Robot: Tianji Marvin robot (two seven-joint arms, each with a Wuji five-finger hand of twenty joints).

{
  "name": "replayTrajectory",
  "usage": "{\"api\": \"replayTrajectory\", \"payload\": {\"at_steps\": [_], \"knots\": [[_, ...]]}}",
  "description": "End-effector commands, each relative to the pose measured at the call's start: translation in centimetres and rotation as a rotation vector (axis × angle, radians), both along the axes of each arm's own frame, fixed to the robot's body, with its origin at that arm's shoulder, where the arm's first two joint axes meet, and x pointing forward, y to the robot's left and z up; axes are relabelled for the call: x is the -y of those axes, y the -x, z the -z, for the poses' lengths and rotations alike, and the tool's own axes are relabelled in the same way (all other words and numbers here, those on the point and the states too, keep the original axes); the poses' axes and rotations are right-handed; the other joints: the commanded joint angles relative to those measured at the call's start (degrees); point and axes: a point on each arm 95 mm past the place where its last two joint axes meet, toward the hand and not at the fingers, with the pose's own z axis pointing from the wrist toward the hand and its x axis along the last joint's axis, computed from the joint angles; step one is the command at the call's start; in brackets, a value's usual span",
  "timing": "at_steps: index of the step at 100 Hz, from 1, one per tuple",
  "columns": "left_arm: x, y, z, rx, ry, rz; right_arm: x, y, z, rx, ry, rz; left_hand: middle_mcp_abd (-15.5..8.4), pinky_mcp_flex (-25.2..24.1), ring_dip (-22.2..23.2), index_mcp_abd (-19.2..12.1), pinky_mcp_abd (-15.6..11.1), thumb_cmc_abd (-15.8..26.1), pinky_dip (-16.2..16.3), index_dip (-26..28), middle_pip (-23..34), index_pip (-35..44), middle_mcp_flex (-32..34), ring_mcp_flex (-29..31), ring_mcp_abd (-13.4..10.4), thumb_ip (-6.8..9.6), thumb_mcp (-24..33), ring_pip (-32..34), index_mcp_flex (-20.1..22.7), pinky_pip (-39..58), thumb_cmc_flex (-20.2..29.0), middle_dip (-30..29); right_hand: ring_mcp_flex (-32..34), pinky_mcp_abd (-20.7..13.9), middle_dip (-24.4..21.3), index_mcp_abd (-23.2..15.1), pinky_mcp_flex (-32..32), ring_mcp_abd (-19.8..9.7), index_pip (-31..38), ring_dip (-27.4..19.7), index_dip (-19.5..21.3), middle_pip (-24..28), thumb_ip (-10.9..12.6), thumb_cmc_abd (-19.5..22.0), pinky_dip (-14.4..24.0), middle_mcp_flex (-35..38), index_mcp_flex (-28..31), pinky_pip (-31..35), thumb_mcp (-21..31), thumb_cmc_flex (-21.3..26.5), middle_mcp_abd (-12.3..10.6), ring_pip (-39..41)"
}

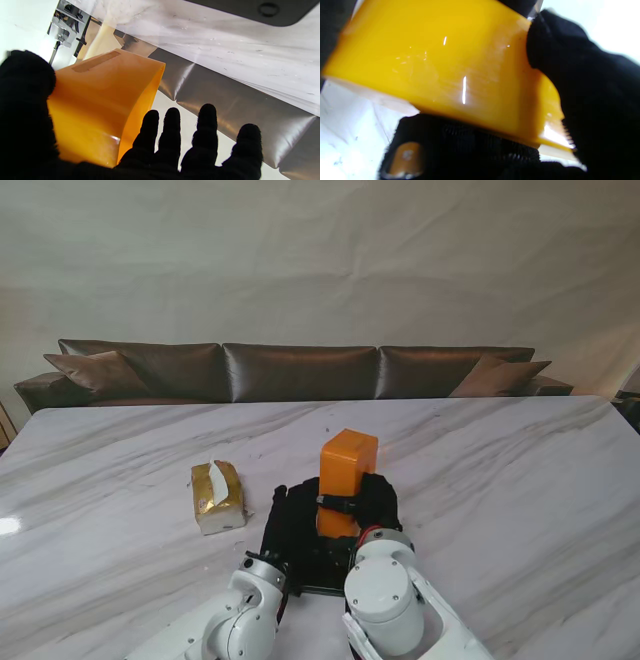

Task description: Refill a tissue box and feed the first sheet

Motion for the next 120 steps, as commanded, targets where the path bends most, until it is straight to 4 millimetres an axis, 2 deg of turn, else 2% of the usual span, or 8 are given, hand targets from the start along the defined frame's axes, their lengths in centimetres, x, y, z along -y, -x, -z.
{"api": "replayTrajectory", "payload": {"at_steps": [1, 34, 54, 68, 83, 88, 96, 120], "knots": [[1.1, 0.0, -0.8, 0.001, 0.048, -0.011, -1.5, 0.7, 0.9, -0.037, -0.025, -0.032, -1.82, 1.54, 1.59, -2.03, -1.97, 7.88, 2.1, 1.59, 3.64, 3.75, 0.8, 2.2, 0.24, 3.62, 1.14, 1.88, 0.0, 51.85, 4.19, 2.06, 5.69, -3.48, -0.95, -2.19, 2.56, 3.89, 0.0, 0.57, -0.06, -0.18, 1.58, 6.68, 0.15, 4.73, 0.52, 1.76, 9.9, 2.88, 3.24, 12.19], [0.8, 0.9, -1.6, 0.057, 0.103, -0.07, -1.7, 0.6, 2.4, -0.077, -0.025, -0.003, -2.19, 7.05, 4.61, -3.25, -2.64, 9.31, 6.06, 2.72, 6.23, 13.57, 5.43, 6.65, 1.17, 4.52, 0.57, 5.86, -0.44, 59.24, 4.66, 4.79, 5.69, -3.35, -0.89, -2.15, 2.54, 3.95, -0.01, 0.51, -0.05, -0.27, 1.69, 6.87, 0.18, 4.73, 0.53, 1.62, 9.83, 3.02, 3.25, 12.08], [0.9, 1.0, -1.8, 0.08, 0.136, -0.143, -1.8, 0.9, 2.3, -0.086, -0.075, 0.008, -2.47, 12.85, 9.02, -4.3, -6.86, 12.25, 9.6, 6.25, 10.27, 21.78, 9.01, 10.78, 1.25, 8.3, 5.73, 11.92, -0.32, 67.7, 7.08, 8.67, 5.69, -3.35, -0.87, -2.05, 2.54, 3.95, 0.01, 0.51, -0.06, -0.29, 1.71, 6.82, 0.21, 4.74, 0.5, 1.6, 9.78, 2.86, 3.25, 12.08], [1.1, 0.9, -1.8, 0.079, 0.122, -0.157, -2.1, 1.6, 1.8, -0.087, -0.119, -0.015, -4.38, 17.39, 15.68, -6.13, -12.01, 11.18, 10.72, 10.86, 15.89, 26.98, 10.25, 13.44, -0.09, 19.28, 20.73, 19.79, -0.84, 74.05, 7.57, 14.02, 5.73, -3.44, -0.81, -3.03, 2.46, 3.49, 0.0, 0.27, 0.38, -0.32, 1.69, 7.33, 0.05, 4.26, -0.03, 1.12, 9.69, 1.92, 2.59, 11.65], [1.2, 0.9, -1.8, 0.049, 0.098, -0.137, -2.0, 2.1, 1.3, -0.077, -0.136, -0.035, -7.22, 21.76, 22.67, -8.68, -17.65, 7.1, 10.17, 15.94, 21.19, 31.07, 11.85, 15.99, -1.97, 24.64, 28.35, 26.28, -0.83, 79.15, 11.81, 19.45, 5.77, -4.51, -0.67, -3.85, 2.44, 2.72, -0.29, -0.15, 1.23, -0.02, 1.61, 8.62, -0.3, 2.99, -1.21, 0.24, 8.92, 0.64, 1.8, 11.08], [1.3, 0.9, -1.7, 0.052, 0.093, -0.136, -2.0, 2.2, 1.2, -0.076, -0.147, -0.047, -7.53, 23.69, 25.07, -10.05, -19.32, 2.95, 9.47, 18.22, 21.74, 32.6, 14.91, 18.19, -2.89, 21.79, 31.4, 28.44, 0.74, 81.32, 15.07, 25.07, 5.8, -4.86, -0.57, -4.03, 2.35, 2.52, -0.36, -0.44, 1.57, 0.31, 1.62, 9.5, -0.53, 2.02, -1.98, -0.24, 8.29, 0.26, 1.5, 10.68], [1.4, 0.8, -1.7, 0.058, 0.091, -0.143, -2.1, 2.6, 1.0, -0.078, -0.171, -0.069, -8.6, 28.19, 29.87, -13.45, -22.01, -4.04, 8.54, 22.02, 23.71, 36.23, 22.46, 24.08, -4.38, 13.9, 35.98, 32.74, 5.72, 85.58, 22.32, 31.48, 5.81, -4.99, -0.78, -4.2, 2.25, 2.66, -0.54, -1.1, 1.56, 0.72, 1.52, 10.34, -1.08, 0.5, -3.07, -1.06, 7.1, -0.41, 1.57, 9.77], [1.3, 0.7, -1.8, 0.061, 0.085, -0.154, -2.1, 3.5, 0.8, -0.081, -0.226, -0.171, -13.4, 44.94, 29.31, -24.08, -28.51, -8.07, 2.81, 29.58, 31.92, 42.32, 38.67, 40.96, -9.94, 11.75, 40.64, 42.47, 23.9, 97.27, 24.82, 33.26, 2.76, -0.95, -4.59, -2.58, -4.28, 7.22, -2.0, -5.28, -7.22, -1.66, 0.5, 15.17, -3.13, -7.96, -12.0, -6.01, -1.04, -4.65, 5.1, 1.45]]}}
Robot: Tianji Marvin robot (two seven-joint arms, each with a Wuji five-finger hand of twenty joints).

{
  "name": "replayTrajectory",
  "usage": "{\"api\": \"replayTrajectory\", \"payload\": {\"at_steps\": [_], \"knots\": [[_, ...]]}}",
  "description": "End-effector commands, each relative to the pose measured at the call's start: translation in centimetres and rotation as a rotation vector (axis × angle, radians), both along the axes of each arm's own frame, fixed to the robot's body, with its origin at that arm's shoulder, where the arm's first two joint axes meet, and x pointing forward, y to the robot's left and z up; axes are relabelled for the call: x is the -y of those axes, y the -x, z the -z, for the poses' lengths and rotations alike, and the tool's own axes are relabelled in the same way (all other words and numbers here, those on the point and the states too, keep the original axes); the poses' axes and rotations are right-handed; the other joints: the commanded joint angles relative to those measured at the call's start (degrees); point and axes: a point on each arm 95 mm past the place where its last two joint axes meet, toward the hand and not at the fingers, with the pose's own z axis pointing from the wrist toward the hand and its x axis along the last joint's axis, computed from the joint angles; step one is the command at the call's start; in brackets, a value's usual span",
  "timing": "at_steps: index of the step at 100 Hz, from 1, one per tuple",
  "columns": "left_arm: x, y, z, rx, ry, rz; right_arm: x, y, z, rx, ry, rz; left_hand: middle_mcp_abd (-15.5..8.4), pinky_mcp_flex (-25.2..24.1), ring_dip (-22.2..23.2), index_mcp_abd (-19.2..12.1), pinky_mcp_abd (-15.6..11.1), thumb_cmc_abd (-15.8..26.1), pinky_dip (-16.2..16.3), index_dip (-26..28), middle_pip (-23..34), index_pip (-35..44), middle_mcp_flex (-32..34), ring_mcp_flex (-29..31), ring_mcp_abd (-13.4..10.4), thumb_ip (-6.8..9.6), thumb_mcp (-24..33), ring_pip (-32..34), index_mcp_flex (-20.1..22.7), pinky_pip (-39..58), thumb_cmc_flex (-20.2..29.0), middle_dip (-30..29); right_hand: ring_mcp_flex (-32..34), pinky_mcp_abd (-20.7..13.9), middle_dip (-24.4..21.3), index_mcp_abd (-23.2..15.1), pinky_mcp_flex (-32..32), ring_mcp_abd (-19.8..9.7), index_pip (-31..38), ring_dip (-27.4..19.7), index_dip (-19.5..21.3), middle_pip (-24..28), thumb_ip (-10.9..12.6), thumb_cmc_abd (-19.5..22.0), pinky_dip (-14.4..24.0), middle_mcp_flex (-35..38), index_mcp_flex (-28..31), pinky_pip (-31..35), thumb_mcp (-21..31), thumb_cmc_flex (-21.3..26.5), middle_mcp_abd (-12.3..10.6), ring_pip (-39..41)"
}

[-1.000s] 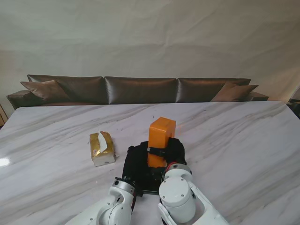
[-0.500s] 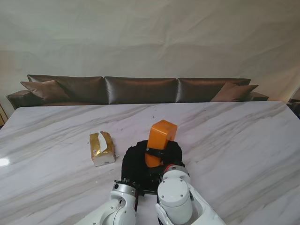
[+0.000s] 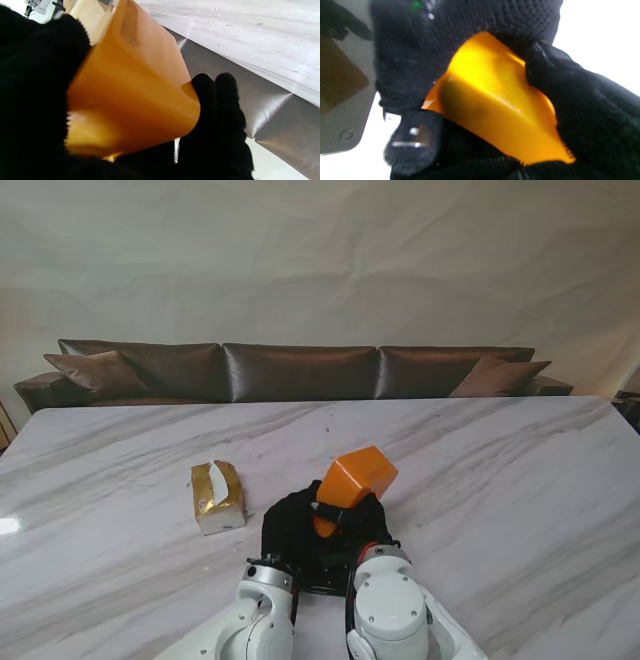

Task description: Refill a tissue box and feed the first sheet

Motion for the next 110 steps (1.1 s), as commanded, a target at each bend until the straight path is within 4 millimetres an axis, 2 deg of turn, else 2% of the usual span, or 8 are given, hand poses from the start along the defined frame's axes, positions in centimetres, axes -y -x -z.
{"api": "replayTrajectory", "payload": {"at_steps": [1, 13, 22, 26, 38, 49, 72, 110], "knots": [[0.4, -0.4, -0.5, -0.002, 0.001, 0.004, -1.4, 1.4, -0.1, -0.009, -0.05, -0.075, -2.85, 6.72, 0.46, -8.1, -12.15, 10.59, -1.47, 2.46, 2.15, 2.02, 3.47, 9.89, -4.87, -0.52, 24.68, 10.54, 6.8, 98.26, 16.12, 1.46, 9.31, -0.44, -1.81, -0.47, -0.41, 7.52, -2.15, 0.48, -4.69, -0.94, 0.33, 1.26, -0.76, -1.18, -1.98, -0.83, -1.58, -2.69, 4.54, 9.15], [0.3, -0.4, -0.4, 0.005, 0.004, -0.008, -1.3, 1.6, -0.2, 0.004, -0.065, -0.112, -2.58, 11.88, 0.16, -8.79, -13.46, 8.78, -2.05, 4.3, 2.7, 2.86, 7.32, 14.7, -5.51, 0.22, 26.01, 11.68, 11.47, 100.01, 15.33, 1.86, 3.56, 3.32, -6.51, 2.04, -6.47, 11.36, -6.31, -0.1, -15.85, -6.59, 1.42, 5.38, -0.3, -5.99, -6.49, -5.14, -6.78, -5.5, 7.2, 2.23], [0.2, -0.4, -0.4, 0.02, 0.014, -0.024, -1.2, 1.6, -0.1, 0.019, -0.053, -0.12, -2.14, 15.6, -0.19, -8.87, -14.77, 7.17, -2.79, 5.5, 2.92, 2.83, 9.83, 18.23, -5.98, -1.52, 26.82, 12.45, 14.29, 101.25, 15.09, 2.37, -2.07, 6.5, -13.4, 9.04, -13.13, 14.22, -16.44, -2.0, -24.66, -14.67, 5.1, 12.61, 0.65, -10.1, -6.98, -9.82, -11.34, -9.71, 9.8, -6.37], [0.2, -0.4, -0.5, 0.026, 0.018, -0.032, -1.1, 1.6, 0.0, 0.026, -0.04, -0.121, -1.92, 17.23, -0.3, -8.77, -15.09, 6.82, -2.93, 5.64, 3.15, 2.99, 10.86, 19.73, -6.18, -1.76, 27.02, 12.74, 15.46, 101.62, 14.93, 2.39, -4.42, 7.67, -17.64, 12.09, -16.19, 15.0, -23.24, -3.0, -23.53, -17.78, 7.7, 16.02, 1.5, -11.77, -6.53, -12.92, -13.87, -11.44, 10.67, -10.62], [-0.1, -0.5, -0.7, 0.044, 0.029, -0.054, -0.8, 1.5, 0.5, 0.041, -0.003, -0.133, 0.44, 18.31, -0.82, -8.97, -16.07, 3.22, -1.7, 5.18, 3.12, 1.88, 13.54, 23.54, -5.38, -2.32, 28.94, 12.86, 19.91, 103.68, 15.83, 1.93, -10.76, 11.02, -27.93, 16.67, -24.26, 16.0, -34.71, -8.34, -30.84, -27.34, 10.99, 20.38, 1.34, -15.8, -8.32, -21.9, -21.37, -13.87, 12.67, -23.18], [-0.3, -0.6, -0.9, 0.066, 0.033, -0.076, -0.3, 1.5, 0.7, 0.049, 0.014, -0.145, 3.2, 18.59, -0.94, -8.73, -16.6, -1.4, 0.59, 5.69, 2.89, -0.52, 16.3, 25.72, -4.28, -0.97, 32.26, 13.97, 24.75, 105.61, 16.81, 2.87, -15.59, 13.48, -35.83, 18.28, -29.13, 16.35, -40.97, -14.0, -35.34, -35.02, 16.6, 21.07, 0.63, -18.68, -10.43, -28.81, -23.24, -19.1, 14.86, -33.83], [-0.6, -0.9, -1.1, 0.087, 0.058, -0.132, 0.8, 2.0, 0.8, 0.045, 0.041, -0.199, 5.86, 18.83, -2.96, -6.95, -16.88, -4.96, 2.7, 5.4, 2.68, -2.41, 18.44, 26.09, -3.04, 0.18, 34.73, 17.55, 28.17, 107.28, 17.97, 4.11, -28.49, 14.93, -44.31, 21.63, -38.27, 14.31, -49.53, -24.14, -40.71, -40.99, 15.29, 22.56, -1.8, -30.3, -17.19, -40.02, -20.42, -25.12, 17.03, -45.39], [-1.2, -2.3, -1.9, 0.104, 0.081, -0.201, 2.6, 1.0, 2.2, -0.023, 0.08, -0.243, 7.47, 18.97, -4.48, -5.91, -16.74, -7.07, 3.61, 5.0, 2.77, -3.39, 19.47, 26.11, -1.86, -0.04, 36.4, 19.73, 30.12, 108.17, 18.9, 5.06, -31.49, 15.27, -46.12, 22.93, -39.47, 14.29, -49.25, -25.12, -41.74, -39.88, 14.8, 23.89, -1.89, -34.37, -19.02, -41.52, -21.35, -24.04, 18.09, -45.82]]}}
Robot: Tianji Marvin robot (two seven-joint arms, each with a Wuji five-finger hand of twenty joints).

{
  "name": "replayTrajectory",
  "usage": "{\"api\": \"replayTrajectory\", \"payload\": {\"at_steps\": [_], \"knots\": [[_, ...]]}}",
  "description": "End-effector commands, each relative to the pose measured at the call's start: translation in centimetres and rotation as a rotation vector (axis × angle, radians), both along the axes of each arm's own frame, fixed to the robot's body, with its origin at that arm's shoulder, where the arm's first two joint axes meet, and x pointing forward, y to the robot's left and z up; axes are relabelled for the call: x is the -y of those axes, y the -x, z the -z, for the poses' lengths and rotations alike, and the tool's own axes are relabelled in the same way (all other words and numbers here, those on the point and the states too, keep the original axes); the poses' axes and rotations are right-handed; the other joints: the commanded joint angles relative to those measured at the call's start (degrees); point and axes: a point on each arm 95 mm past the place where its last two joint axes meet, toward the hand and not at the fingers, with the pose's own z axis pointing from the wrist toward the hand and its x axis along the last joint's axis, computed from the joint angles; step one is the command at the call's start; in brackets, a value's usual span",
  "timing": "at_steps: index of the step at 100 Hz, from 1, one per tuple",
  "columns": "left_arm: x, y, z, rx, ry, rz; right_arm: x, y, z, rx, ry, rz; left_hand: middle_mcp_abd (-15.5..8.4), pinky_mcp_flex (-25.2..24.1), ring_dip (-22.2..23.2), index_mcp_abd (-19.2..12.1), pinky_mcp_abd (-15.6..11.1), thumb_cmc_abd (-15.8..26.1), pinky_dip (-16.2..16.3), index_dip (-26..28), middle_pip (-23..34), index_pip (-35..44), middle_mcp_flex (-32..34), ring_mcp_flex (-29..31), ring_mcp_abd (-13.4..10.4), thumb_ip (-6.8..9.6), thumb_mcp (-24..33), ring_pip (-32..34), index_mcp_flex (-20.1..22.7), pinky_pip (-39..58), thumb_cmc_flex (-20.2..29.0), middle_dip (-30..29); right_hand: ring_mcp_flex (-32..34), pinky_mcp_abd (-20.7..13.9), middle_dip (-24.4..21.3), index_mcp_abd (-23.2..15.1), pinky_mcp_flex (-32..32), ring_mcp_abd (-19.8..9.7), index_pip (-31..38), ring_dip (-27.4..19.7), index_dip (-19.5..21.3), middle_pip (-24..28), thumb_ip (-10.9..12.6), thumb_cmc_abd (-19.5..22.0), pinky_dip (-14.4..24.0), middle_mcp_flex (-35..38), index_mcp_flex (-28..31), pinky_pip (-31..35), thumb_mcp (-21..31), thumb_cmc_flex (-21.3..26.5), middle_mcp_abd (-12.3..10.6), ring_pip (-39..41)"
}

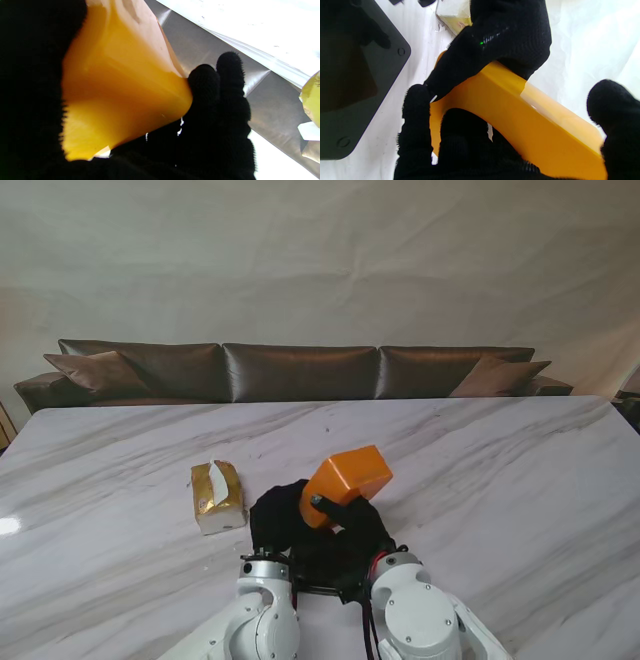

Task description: Refill a tissue box and feed the first sheet

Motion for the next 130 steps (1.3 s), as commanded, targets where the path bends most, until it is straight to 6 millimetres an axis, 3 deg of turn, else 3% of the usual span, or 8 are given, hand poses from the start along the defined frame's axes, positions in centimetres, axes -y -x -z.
{"api": "replayTrajectory", "payload": {"at_steps": [1, 28, 37, 52, 72, 84, 105, 130], "knots": [[-0.4, -1.2, -1.8, 0.039, 0.025, -0.038, 1.2, 0.0, 2.2, -0.067, 0.039, 0.005, 1.84, 4.24, -0.26, -1.92, -17.29, 9.56, 0.96, 1.61, 1.35, 3.63, 3.54, 13.86, -1.14, 2.38, 36.47, 21.76, 2.47, 109.01, 15.53, 1.7, -3.28, 0.35, -1.51, 2.59, -0.26, 9.22, -1.73, -0.05, -1.39, -2.84, -0.52, 0.68, -0.69, -2.68, -0.6, -0.89, -0.68, -0.34, 4.94, -0.08], [-0.5, -2.8, -3.6, 0.066, 0.064, -0.072, 2.3, -0.6, 2.7, -0.105, 0.08, -0.011, 2.41, 4.39, -1.1, -1.6, -18.28, 8.13, 1.58, 1.73, 1.58, 3.54, 4.11, 13.9, -1.09, 1.97, 38.09, 23.46, 2.9, 109.87, 15.59, 2.27, -5.03, 0.19, -2.21, 2.78, -1.2, 8.58, -3.06, -0.33, -2.28, -3.38, -0.5, 1.47, -0.57, -4.89, -1.91, -1.58, -1.44, 0.23, 4.68, -0.47], [-0.2, -3.0, -4.0, 0.058, 0.103, -0.068, 2.3, -0.7, 2.8, -0.101, 0.082, -0.024, 2.53, 4.44, -2.51, -1.5, -18.66, 7.48, 1.88, 1.91, 1.49, 3.45, 4.43, 13.83, -0.96, 0.01, 39.46, 24.36, 2.99, 110.04, 15.51, 2.33, -7.08, -0.67, -2.61, 0.81, -2.89, 6.16, -4.02, -0.87, -2.84, -4.01, -0.41, 1.9, -0.77, -6.46, -3.68, -2.83, -1.56, -0.48, 1.68, -1.66], [0.7, -2.8, -4.0, 0.04, 0.148, -0.043, 1.7, -0.7, 2.9, -0.073, 0.053, -0.086, 2.54, 4.46, -2.7, -1.5, -18.74, 7.3, 1.95, 1.93, 1.53, 3.44, 4.57, 13.84, -1.04, -0.25, 39.75, 24.56, 2.99, 110.16, 15.35, 2.29, -17.19, -5.76, -4.02, -2.85, -10.44, -0.82, -5.64, -3.18, -5.9, -6.47, -1.61, 5.42, -1.7, -16.68, -13.94, -10.69, -2.24, -4.72, -4.7, -6.2], [1.5, -2.4, -3.6, 0.028, 0.191, -0.026, 0.8, -1.1, 3.4, -0.041, -0.037, -0.195, 2.43, 4.49, -2.87, -1.5, -18.91, 7.19, 2.02, 1.94, 1.56, 3.44, 4.58, 13.86, -0.9, -0.58, 40.0, 24.71, 2.99, 110.26, 15.25, 2.19, -24.63, -11.18, -6.33, -4.51, -15.77, -5.88, -2.73, -5.39, -14.66, -9.54, -2.08, 8.52, -3.13, -25.96, -27.13, -20.92, -3.38, -7.29, -8.25, -9.76], [1.8, -2.3, -3.7, 0.031, 0.224, -0.028, 0.5, -1.2, 3.6, -0.023, -0.048, -0.221, 2.56, 4.52, -2.94, -1.3, -19.07, 7.13, 2.14, 2.05, 1.69, 3.55, 4.61, 13.87, -0.75, -0.74, 40.24, 24.99, 2.92, 110.48, 15.28, 2.14, -25.85, -12.04, -8.41, -4.77, -16.4, -7.14, -7.85, -6.1, -20.37, -14.25, -2.0, 9.13, -3.76, -26.17, -27.13, -23.99, -3.76, -8.2, -9.22, -10.9], [2.0, -2.0, -4.4, 0.049, 0.257, -0.034, 0.5, -1.1, 3.6, -0.016, -0.061, -0.234, 2.83, 4.57, -3.12, -1.04, -19.33, 6.99, 2.34, 2.18, 1.97, 3.61, 4.6, 13.91, -1.42, -0.92, 40.61, 25.52, 3.03, 110.79, 15.42, 2.16, -26.64, -12.6, -10.12, -7.83, -17.08, -9.43, -15.81, -6.87, -21.0, -18.44, -2.36, 9.9, -3.93, -26.3, -25.51, -27.13, -4.07, -9.41, -12.74, -12.27], [2.0, -1.6, -4.7, 0.035, 0.343, -0.04, 1.6, -0.6, 3.2, -0.024, -0.087, -0.216, 3.12, 4.61, -3.72, -0.78, -19.56, 6.71, 2.67, 2.39, 2.3, 3.6, 4.55, 13.86, -1.21, -1.32, 41.12, 26.2, 3.16, 111.06, 15.57, 2.16, -23.43, -8.84, -6.84, -7.31, -13.92, -7.59, -4.45, -6.46, -17.67, -11.75, -2.53, 10.18, -1.07, -25.05, -25.43, -27.31, -4.81, -8.44, -10.65, -11.45]]}}
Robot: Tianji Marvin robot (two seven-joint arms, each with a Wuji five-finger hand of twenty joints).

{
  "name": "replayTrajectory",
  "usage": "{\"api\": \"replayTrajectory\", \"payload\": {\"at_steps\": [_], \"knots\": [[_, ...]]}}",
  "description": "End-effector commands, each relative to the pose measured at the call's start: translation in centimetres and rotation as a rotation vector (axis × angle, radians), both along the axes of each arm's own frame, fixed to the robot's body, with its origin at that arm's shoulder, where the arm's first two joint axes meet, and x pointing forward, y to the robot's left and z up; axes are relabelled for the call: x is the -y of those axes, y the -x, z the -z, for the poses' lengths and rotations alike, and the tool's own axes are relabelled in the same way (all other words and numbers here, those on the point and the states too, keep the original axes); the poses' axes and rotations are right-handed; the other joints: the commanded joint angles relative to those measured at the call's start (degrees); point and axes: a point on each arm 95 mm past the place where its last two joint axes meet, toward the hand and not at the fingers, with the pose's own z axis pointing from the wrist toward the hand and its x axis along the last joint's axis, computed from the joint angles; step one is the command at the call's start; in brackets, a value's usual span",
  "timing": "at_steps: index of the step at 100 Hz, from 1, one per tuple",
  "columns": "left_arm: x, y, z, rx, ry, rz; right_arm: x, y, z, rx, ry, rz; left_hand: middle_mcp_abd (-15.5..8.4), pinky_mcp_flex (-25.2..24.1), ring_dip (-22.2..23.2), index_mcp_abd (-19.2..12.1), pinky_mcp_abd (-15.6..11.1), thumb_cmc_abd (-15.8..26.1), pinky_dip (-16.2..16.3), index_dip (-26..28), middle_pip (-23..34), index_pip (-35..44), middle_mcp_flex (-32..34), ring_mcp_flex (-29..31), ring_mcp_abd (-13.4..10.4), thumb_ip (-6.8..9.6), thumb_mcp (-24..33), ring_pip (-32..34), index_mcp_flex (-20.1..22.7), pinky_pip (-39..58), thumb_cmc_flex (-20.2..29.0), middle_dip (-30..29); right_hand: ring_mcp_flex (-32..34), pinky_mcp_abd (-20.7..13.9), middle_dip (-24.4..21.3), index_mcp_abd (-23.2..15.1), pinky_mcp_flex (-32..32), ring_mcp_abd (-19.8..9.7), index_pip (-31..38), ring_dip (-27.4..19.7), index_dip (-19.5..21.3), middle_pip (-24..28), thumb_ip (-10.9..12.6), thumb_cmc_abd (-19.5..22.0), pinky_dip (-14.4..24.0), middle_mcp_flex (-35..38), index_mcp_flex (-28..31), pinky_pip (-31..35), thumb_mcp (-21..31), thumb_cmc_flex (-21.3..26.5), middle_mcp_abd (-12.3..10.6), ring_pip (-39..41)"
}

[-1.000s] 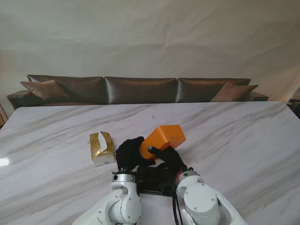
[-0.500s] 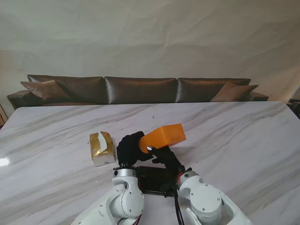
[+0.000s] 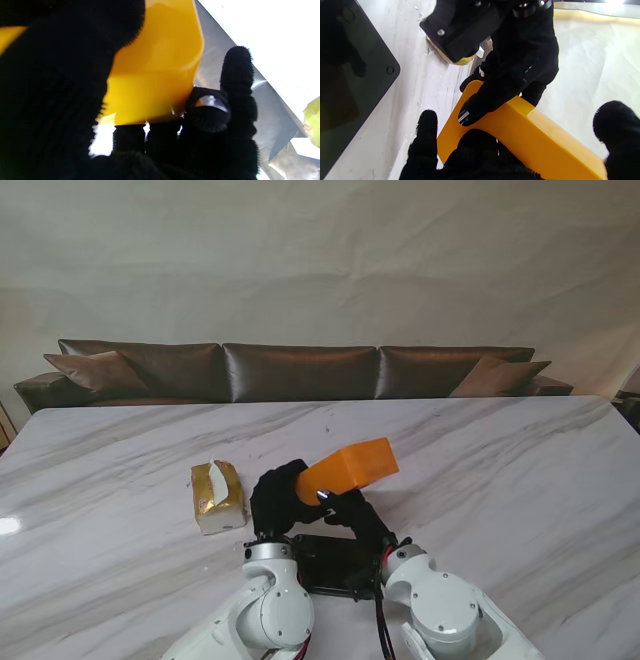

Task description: Refill a tissue box and feed the first sheet

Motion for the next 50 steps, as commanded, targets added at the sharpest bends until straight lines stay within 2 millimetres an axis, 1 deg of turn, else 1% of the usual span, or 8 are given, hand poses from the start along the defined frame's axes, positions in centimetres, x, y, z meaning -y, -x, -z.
{"api": "replayTrajectory", "payload": {"at_steps": [1, 11, 13, 17, 20, 28, 32, 50], "knots": [[1.3, -0.1, -2.5, 0.052, 0.07, 0.01, 0.3, 1.3, 1.7, -0.065, 0.01, -0.013, 3.5, 1.49, -0.94, -0.77, -23.06, 11.63, 1.06, 1.61, 5.87, 1.41, 4.73, 5.94, -3.39, 1.61, 34.79, 2.91, 1.62, 110.2, 4.16, 0.68, -2.07, 1.0, 1.65, -3.79, 1.44, 12.02, 2.66, -0.57, 0.81, 3.48, -1.44, 0.48, 1.52, 1.31, 2.68, 0.2, -1.68, -1.12, 4.25, -3.55], [1.2, -0.1, -2.6, 0.044, 0.111, 0.003, 0.6, 1.5, 1.4, -0.056, -0.006, -0.012, 3.59, 1.5, -1.02, -0.76, -23.16, 11.52, 1.14, 1.64, 5.95, 1.41, 4.79, 5.94, -3.67, 1.57, 34.9, 3.06, 1.64, 110.3, 4.23, 0.69, -0.15, 3.34, 2.18, -3.73, 3.07, 13.1, 3.78, -0.26, 1.09, 4.86, -1.5, 0.17, 2.44, 3.21, 4.39, 1.32, -1.73, -0.56, 5.42, -2.85], [1.2, -0.1, -2.6, 0.043, 0.121, 0.003, 0.6, 1.5, 1.3, -0.054, -0.007, -0.014, 3.67, 1.51, -1.0, -0.69, -23.16, 11.47, 1.16, 1.65, 5.96, 1.42, 4.79, 5.91, -2.39, 1.56, 34.96, 3.17, 1.68, 110.33, 4.27, 0.69, 0.35, 3.66, 2.23, -3.71, 3.38, 13.33, 3.93, -0.18, 1.12, 5.03, -1.5, 0.13, 2.59, 3.7, 4.74, 1.49, -1.73, -0.49, 5.58, -2.67], [1.3, 0.0, -2.6, 0.041, 0.142, 0.004, 0.7, 1.6, 1.3, -0.05, -0.008, -0.017, 3.68, 1.51, -1.09, -0.68, -23.19, 11.48, 1.19, 1.67, 5.98, 1.41, 4.79, 5.92, -3.39, 1.47, 35.02, 3.17, 1.69, 110.35, 4.27, 0.68, 1.03, 4.21, 2.27, -3.28, 3.97, 13.77, 4.15, -0.07, 1.19, 5.21, -1.48, -0.01, 2.86, 4.49, 5.32, 1.78, -1.72, -0.3, 5.89, -2.44], [1.3, 0.0, -2.6, 0.038, 0.157, 0.004, 0.8, 1.6, 1.2, -0.05, -0.009, -0.02, 3.75, 1.51, -1.08, -0.68, -23.17, 11.46, 1.22, 1.68, 6.01, 1.42, 4.77, 5.9, -2.07, 1.42, 35.04, 3.27, 1.73, 110.39, 4.34, 0.71, 1.24, 4.35, 2.26, -3.32, 4.11, 13.83, 4.16, -0.03, 1.19, 5.2, -1.46, 0.01, 2.96, 4.68, 5.36, 1.85, -1.69, -0.13, 5.94, -2.38], [1.2, 0.1, -2.7, 0.033, 0.18, 0.007, 0.9, 1.8, 1.1, -0.047, -0.011, -0.018, 3.97, 1.53, -1.08, -0.49, -23.09, 11.17, 1.31, 1.66, 6.06, 1.41, 4.85, 5.91, -1.79, 1.28, 35.14, 3.45, 1.97, 110.57, 4.47, 0.73, 2.71, 5.48, 2.26, -4.37, 5.12, 14.68, 4.59, 0.24, 1.35, 5.34, -1.45, -0.5, 3.53, 6.46, 6.63, 2.44, -1.72, 0.5, 6.53, -1.83], [1.2, 0.1, -2.7, 0.031, 0.185, 0.009, 1.0, 1.8, 1.0, -0.044, -0.013, -0.016, 4.11, 1.54, -1.16, -0.5, -23.03, 10.86, 1.37, 1.58, 6.06, 1.28, 5.01, 5.95, -3.38, 1.2, 35.32, 3.49, 2.24, 110.68, 4.62, 0.7, 3.11, 5.74, 2.22, -4.52, 5.46, 15.06, 4.63, 0.33, 1.38, 5.28, -1.43, -0.56, 3.77, 7.03, 6.92, 2.69, -1.73, 0.65, 6.76, -1.69], [0.9, 0.1, -2.3, 0.012, 0.23, 0.008, 1.3, 2.1, 0.5, -0.024, -0.009, -0.009, 4.36, 1.57, -1.22, -0.66, -22.97, 9.83, 1.57, 1.34, 6.04, 1.01, 5.53, 5.99, -3.07, 0.8, 35.94, 3.95, 2.97, 111.04, 4.82, 0.63, 5.06, 6.98, 2.21, -3.33, 6.82, 16.54, 4.9, 0.8, 1.65, 5.14, -1.31, -0.96, 4.81, 9.42, 7.93, 3.9, -1.73, 1.11, 8.08, -0.92]]}}
